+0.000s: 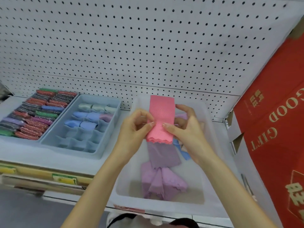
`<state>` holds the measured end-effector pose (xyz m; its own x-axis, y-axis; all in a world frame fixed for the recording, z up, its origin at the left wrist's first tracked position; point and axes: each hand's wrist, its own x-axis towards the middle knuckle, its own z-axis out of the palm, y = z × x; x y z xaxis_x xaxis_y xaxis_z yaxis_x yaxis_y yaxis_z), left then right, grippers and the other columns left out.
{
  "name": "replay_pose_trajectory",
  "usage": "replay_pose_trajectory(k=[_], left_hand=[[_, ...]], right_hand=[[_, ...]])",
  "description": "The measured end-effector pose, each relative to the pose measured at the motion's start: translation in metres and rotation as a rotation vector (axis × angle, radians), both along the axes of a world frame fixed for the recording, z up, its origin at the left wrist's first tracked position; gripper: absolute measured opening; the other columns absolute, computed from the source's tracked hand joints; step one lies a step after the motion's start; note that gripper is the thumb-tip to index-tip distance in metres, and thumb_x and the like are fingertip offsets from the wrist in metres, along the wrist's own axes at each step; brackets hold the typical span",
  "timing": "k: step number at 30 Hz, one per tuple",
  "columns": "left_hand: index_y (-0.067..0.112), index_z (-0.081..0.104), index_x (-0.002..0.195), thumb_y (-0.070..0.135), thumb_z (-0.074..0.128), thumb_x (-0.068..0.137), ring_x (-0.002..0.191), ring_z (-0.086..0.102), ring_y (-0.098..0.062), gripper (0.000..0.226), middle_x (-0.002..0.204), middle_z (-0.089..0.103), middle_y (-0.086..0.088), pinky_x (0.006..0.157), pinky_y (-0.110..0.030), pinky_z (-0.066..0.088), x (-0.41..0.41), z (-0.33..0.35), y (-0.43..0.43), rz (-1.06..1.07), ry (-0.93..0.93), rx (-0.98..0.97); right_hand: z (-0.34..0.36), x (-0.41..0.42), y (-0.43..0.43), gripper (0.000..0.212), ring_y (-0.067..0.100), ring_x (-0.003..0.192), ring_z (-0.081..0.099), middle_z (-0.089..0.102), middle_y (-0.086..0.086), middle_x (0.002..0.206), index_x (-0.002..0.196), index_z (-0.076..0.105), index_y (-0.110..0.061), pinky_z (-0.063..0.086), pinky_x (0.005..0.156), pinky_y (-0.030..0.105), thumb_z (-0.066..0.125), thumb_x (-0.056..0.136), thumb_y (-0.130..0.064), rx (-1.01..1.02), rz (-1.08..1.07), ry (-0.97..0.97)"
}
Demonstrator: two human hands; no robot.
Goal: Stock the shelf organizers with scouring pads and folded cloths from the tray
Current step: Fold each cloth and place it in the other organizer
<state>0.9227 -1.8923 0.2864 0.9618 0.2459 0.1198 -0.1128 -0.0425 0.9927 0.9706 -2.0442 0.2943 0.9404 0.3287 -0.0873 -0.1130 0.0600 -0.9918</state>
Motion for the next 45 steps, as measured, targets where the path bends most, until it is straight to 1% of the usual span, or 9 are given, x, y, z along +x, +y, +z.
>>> replay_pose_trajectory(k=[6,11,16,18,20,23,28,37,45], left_hand=[[0.02,0.068,0.098,-0.012,0.068,0.077,0.083,0.066,-0.013,0.038,0.092,0.072,0.0,0.068,-0.026,0.055,-0.013,0.006,0.031,-0.04,0.096,-0.043],[0.026,0.063,0.113,-0.006,0.075,0.073,0.082,0.068,-0.009,0.053,0.097,0.07,0.001,0.072,-0.02,0.056,-0.016,0.009,0.07,-0.037,0.145,0.253],[0.038,0.067,0.075,0.02,0.079,0.074,0.069,0.054,-0.008,0.022,0.079,0.062,-0.001,0.071,-0.026,0.045,-0.022,0.014,0.131,-0.106,0.21,0.577],[0.024,0.065,0.075,0.025,0.077,0.076,0.076,0.055,-0.007,0.012,0.081,0.06,0.003,0.076,-0.027,0.045,-0.028,0.015,0.156,-0.192,0.275,0.39],[0.005,0.061,0.091,0.031,0.069,0.077,0.085,0.061,-0.01,0.031,0.086,0.064,0.002,0.078,-0.028,0.049,-0.037,0.013,0.178,-0.294,0.324,0.109],[0.007,0.058,0.109,0.034,0.059,0.078,0.09,0.067,-0.012,0.041,0.094,0.069,0.002,0.076,-0.026,0.056,-0.046,0.008,0.203,-0.346,0.376,-0.14],[0.006,0.054,0.105,0.034,0.061,0.075,0.081,0.066,-0.012,0.042,0.093,0.067,-0.003,0.069,-0.035,0.057,-0.046,-0.002,0.244,-0.249,0.338,-0.106],[0.01,0.05,0.09,0.017,0.056,0.092,0.068,0.067,-0.015,0.009,0.078,0.069,-0.001,0.049,-0.024,0.05,-0.036,-0.011,0.291,-0.348,0.359,-0.093],[0.012,0.056,0.123,0.037,0.044,0.091,0.103,0.067,-0.029,0.043,0.114,0.068,-0.015,0.079,-0.032,0.057,-0.028,-0.022,0.312,-0.509,0.502,-0.473]], right_hand=[[0.004,-0.003,0.022,0.048,0.018,0.086,0.067,0.069,0.005,0.099,0.104,0.065,-0.025,0.058,0.074,0.032,0.071,0.073,0.012,-0.113,0.2,-0.166],[0.007,-0.003,0.062,0.05,0.009,0.074,0.064,0.07,0.0,0.085,0.093,0.064,-0.036,0.056,0.071,0.026,0.075,0.071,0.007,-0.284,0.193,-0.294],[0.006,0.001,0.103,0.02,0.01,0.071,0.054,0.062,0.007,0.086,0.083,0.068,-0.031,0.041,0.064,0.016,0.074,0.08,-0.012,-0.493,0.329,-0.34],[0.008,-0.004,0.124,0.001,0.008,0.076,0.055,0.061,0.004,0.085,0.084,0.069,-0.019,0.042,0.07,0.019,0.07,0.084,-0.019,-0.396,0.42,-0.206],[0.007,-0.011,0.146,0.011,0.006,0.075,0.056,0.063,-0.004,0.079,0.087,0.066,-0.012,0.043,0.071,0.017,0.065,0.084,-0.023,-0.213,0.493,-0.022],[0.003,-0.021,0.184,0.015,0.009,0.078,0.059,0.064,-0.004,0.081,0.093,0.063,-0.011,0.048,0.074,0.021,0.055,0.085,-0.02,-0.052,0.497,0.177],[-0.005,-0.031,0.229,0.024,0.021,0.088,0.061,0.063,0.01,0.099,0.113,0.059,-0.009,0.053,0.077,0.04,0.054,0.092,-0.019,-0.12,0.396,0.261],[-0.017,-0.047,0.269,0.023,0.021,0.091,0.066,0.068,0.015,0.102,0.108,0.062,-0.008,0.057,0.073,0.036,0.065,0.085,-0.006,-0.133,0.197,0.216],[-0.037,-0.044,0.279,0.04,0.015,0.087,0.065,0.066,-0.002,0.102,0.108,0.069,-0.018,0.053,0.07,0.027,0.06,0.083,0.012,-0.127,-0.067,-0.126]])
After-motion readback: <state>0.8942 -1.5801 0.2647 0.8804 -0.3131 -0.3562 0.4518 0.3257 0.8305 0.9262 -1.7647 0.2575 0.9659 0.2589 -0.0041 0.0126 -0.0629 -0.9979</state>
